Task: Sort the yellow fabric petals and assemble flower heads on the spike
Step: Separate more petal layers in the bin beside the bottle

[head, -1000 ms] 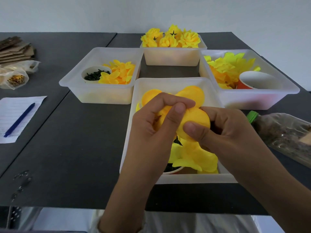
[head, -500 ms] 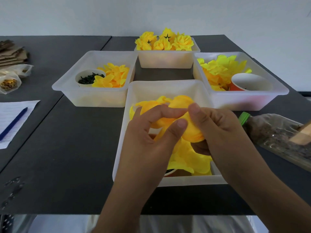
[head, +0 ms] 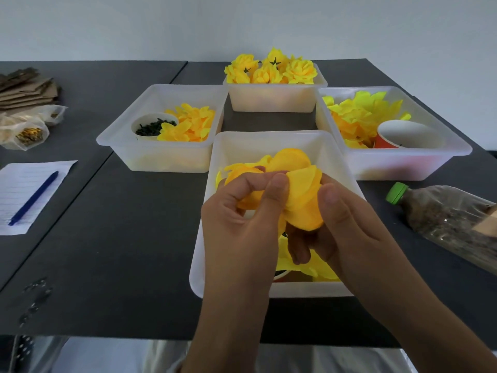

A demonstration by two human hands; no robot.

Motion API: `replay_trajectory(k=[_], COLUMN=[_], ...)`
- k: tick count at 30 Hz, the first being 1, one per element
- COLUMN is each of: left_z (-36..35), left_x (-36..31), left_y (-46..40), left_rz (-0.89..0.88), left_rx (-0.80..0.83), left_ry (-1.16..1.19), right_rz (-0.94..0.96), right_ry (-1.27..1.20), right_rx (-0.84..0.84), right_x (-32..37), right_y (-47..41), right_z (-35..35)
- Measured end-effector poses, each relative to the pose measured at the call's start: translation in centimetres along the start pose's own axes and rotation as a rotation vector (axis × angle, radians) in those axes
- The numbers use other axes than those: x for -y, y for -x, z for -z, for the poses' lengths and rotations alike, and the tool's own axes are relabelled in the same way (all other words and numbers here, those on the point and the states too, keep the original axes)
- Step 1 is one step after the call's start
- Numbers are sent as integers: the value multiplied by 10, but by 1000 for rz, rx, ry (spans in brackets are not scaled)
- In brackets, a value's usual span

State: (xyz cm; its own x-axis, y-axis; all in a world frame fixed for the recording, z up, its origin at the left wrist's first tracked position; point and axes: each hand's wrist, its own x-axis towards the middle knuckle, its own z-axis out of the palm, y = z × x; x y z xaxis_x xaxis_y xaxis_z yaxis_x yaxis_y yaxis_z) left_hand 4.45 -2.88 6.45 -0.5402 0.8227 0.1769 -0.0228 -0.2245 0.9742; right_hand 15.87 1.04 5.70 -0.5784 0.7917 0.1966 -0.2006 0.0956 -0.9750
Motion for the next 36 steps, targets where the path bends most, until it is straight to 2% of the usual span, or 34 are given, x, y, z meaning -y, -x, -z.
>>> replay_trajectory(k=[3, 7, 10, 12, 14, 15, 18, 23, 28, 36], left_z=[0, -4, -8, -9, -7, -6, -2, 4, 2, -3], left_x=[-2, -2, -1, 1, 3, 4, 4, 7, 8, 8], left_y=[2, 7, 11, 14, 15, 16, 16, 15, 17, 23], left_rz=[13, 3, -81, -170, -263, -296, -361, -424, -430, -432], left_rx=[11, -50, -119, -157, -168, -167, -127, -54, -37, 20], left_ry=[8, 6, -13, -83, -185, -214, -268, -410, -440, -405], right_rz=[29, 167, 305, 188, -36, -77, -28, -60, -15, 68], right_ry=[-33, 117, 262, 250, 70, 17, 144, 212, 355, 326], right_rx=[-39, -255, -347, -365, -360, -334, -228, -211, -288, -355], right_x=[1, 0, 3, 2, 3, 6, 16, 22, 21, 19], right_y=[3, 9, 12, 10, 6, 6, 8, 9, 10, 8], right_z=[-3, -13, -20, -18, -13, -12, -8, 5, 2, 2])
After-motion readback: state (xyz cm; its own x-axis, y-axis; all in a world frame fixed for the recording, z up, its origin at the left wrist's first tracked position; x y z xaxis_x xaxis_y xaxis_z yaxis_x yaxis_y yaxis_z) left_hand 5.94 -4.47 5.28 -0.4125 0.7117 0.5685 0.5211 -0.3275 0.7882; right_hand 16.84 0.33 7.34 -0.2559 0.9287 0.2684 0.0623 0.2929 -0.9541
